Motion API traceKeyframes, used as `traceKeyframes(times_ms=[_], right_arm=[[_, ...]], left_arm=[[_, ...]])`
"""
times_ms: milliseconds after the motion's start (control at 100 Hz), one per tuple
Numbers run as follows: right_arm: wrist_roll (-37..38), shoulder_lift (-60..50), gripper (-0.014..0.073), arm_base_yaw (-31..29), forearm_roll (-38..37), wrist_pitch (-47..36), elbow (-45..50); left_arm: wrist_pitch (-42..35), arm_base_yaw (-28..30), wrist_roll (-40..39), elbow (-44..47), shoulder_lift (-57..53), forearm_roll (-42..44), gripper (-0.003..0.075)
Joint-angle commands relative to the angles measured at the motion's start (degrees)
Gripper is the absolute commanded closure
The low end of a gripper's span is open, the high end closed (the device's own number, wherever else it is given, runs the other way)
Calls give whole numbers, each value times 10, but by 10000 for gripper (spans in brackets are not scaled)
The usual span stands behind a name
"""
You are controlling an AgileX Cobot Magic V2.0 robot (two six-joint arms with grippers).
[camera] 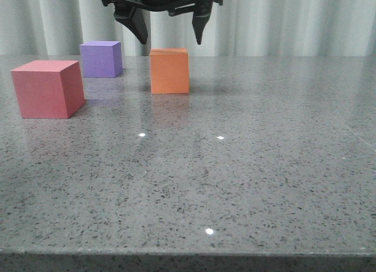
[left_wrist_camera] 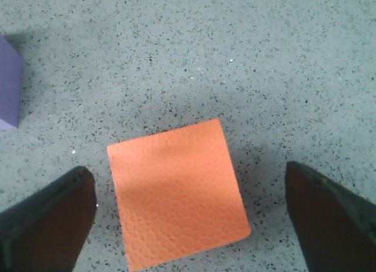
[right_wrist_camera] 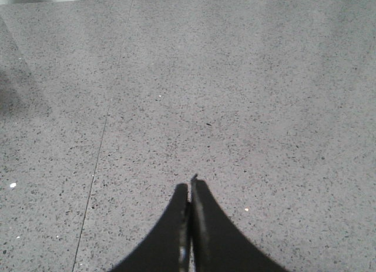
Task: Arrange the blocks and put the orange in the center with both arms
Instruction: 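Lower the left gripper over the orange cube and close on it, then lift the orange cube with the left gripper toward the purple cube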
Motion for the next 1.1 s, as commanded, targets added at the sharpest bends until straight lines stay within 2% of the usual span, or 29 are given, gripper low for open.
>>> traceKeyframes(times_ms=[0, 460, 530, 650, 770, 930, 1090], right_arm=[[-4, -1, 662, -2, -15, -43, -15], [-4, -1, 662, -2, -15, -43, -15], [-4, -1, 662, -2, -15, -43, -15], [-4, -1, 662, -2, -15, -43, -15], [-4, -1, 662, -2, -15, -43, -15], [-4, -1, 662, -2, -15, -43, -15], [-4, -1, 662, -2, -15, -43, -15]], left_arm=[[-22, -4, -17, -18, -25, 18, 114], [-2, -4, -19, -18, 9, 18, 119], [-2, -4, -19, -18, 9, 18, 156], [-2, -4, -19, -18, 9, 18, 274], [-2, -4, -19, -18, 9, 18, 353], [5, -4, -16, -18, -2, 18, 363], [21, -4, 36, -18, -35, 17, 363]])
